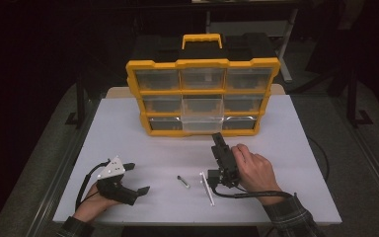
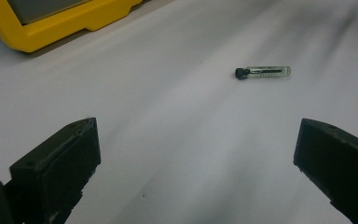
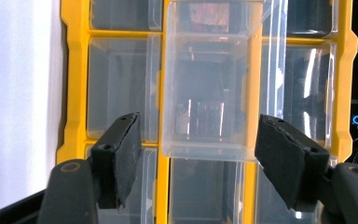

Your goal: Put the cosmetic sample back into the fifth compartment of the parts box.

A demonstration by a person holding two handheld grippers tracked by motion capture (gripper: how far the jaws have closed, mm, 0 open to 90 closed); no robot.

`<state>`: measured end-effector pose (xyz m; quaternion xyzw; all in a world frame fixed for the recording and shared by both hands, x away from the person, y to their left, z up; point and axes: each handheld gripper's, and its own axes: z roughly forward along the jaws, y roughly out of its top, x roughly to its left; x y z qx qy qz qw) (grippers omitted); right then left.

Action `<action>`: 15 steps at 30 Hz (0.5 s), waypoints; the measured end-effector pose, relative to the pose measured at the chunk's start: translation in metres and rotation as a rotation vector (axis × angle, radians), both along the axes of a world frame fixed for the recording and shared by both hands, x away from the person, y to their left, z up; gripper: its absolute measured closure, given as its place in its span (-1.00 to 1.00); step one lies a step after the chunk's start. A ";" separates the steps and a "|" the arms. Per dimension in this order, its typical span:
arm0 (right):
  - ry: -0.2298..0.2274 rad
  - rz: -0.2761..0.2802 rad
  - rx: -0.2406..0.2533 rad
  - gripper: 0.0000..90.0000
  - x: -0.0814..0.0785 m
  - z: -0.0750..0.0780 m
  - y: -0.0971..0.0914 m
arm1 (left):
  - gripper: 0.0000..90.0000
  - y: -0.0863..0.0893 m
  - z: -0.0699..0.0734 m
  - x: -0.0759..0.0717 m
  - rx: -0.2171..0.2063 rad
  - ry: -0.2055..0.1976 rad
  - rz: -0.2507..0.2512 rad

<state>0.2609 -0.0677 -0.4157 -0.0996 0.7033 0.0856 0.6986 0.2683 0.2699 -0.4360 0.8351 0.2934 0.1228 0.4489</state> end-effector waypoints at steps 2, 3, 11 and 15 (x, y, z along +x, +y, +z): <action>0.003 -0.007 0.010 -0.42 -0.001 -0.002 -0.002 | -1.00 0.001 0.000 0.000 0.000 -0.005 -0.001; 0.000 -0.004 0.009 -0.43 -0.001 -0.004 -0.003 | -1.00 0.001 0.000 0.000 0.000 -0.004 0.001; 0.012 -0.023 0.005 -0.60 -0.001 -0.016 -0.010 | -1.00 0.002 0.000 0.000 0.000 -0.009 0.000; 0.026 -0.037 0.010 -0.71 -0.001 -0.022 -0.013 | -1.00 0.002 0.000 0.000 0.004 -0.008 0.000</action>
